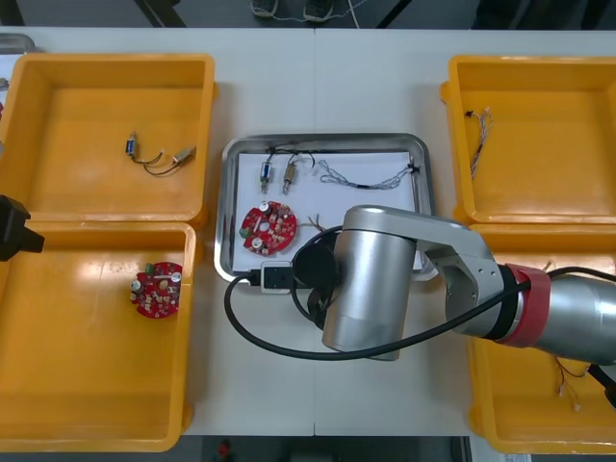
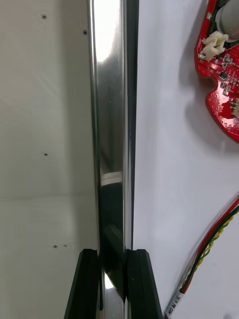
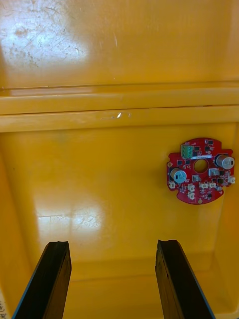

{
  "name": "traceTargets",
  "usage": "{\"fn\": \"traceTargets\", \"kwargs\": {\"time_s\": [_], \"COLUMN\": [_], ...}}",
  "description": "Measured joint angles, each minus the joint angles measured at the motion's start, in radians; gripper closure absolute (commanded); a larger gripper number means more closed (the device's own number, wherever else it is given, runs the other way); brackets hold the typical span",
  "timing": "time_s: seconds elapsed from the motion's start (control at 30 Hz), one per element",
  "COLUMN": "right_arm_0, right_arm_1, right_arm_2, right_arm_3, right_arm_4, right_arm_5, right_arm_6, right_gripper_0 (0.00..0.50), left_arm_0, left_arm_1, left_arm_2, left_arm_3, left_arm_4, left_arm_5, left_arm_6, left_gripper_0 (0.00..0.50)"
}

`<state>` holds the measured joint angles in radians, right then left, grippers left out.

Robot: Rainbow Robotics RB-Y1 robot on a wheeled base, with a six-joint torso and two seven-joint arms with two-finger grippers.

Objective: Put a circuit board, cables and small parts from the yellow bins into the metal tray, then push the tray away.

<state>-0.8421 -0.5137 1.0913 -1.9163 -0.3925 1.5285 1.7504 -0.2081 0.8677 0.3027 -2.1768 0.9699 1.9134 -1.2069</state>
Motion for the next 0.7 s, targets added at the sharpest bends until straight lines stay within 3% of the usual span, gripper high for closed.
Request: {"fn": "traceTargets", "kwargs": {"time_s": [0.4, 0.7], "right_arm_0": [-0.109, -0.167], "right_arm_1": [0.000, 0.000], "right_arm_2": [0.004, 0.004], "right_arm_3": [0.091, 0.175], "right_arm_4": [-0.001, -0.014], "right_arm_5": [-0.005, -0.081], "right_arm_6": [0.000, 0.000], "right_gripper_0": [0.500, 0.500], "left_arm_0": [0.000, 0.000], "left_arm_1": [0.000, 0.000], "left_arm_2": [0.000, 0.000], "left_arm_3": [0.000, 0.000], "left_arm_4": [0.000, 0.000], "left_arm_5": [0.000, 0.000], "left_arm_6": [0.000, 0.000], "left_gripper_0": [0.000, 0.000]}}
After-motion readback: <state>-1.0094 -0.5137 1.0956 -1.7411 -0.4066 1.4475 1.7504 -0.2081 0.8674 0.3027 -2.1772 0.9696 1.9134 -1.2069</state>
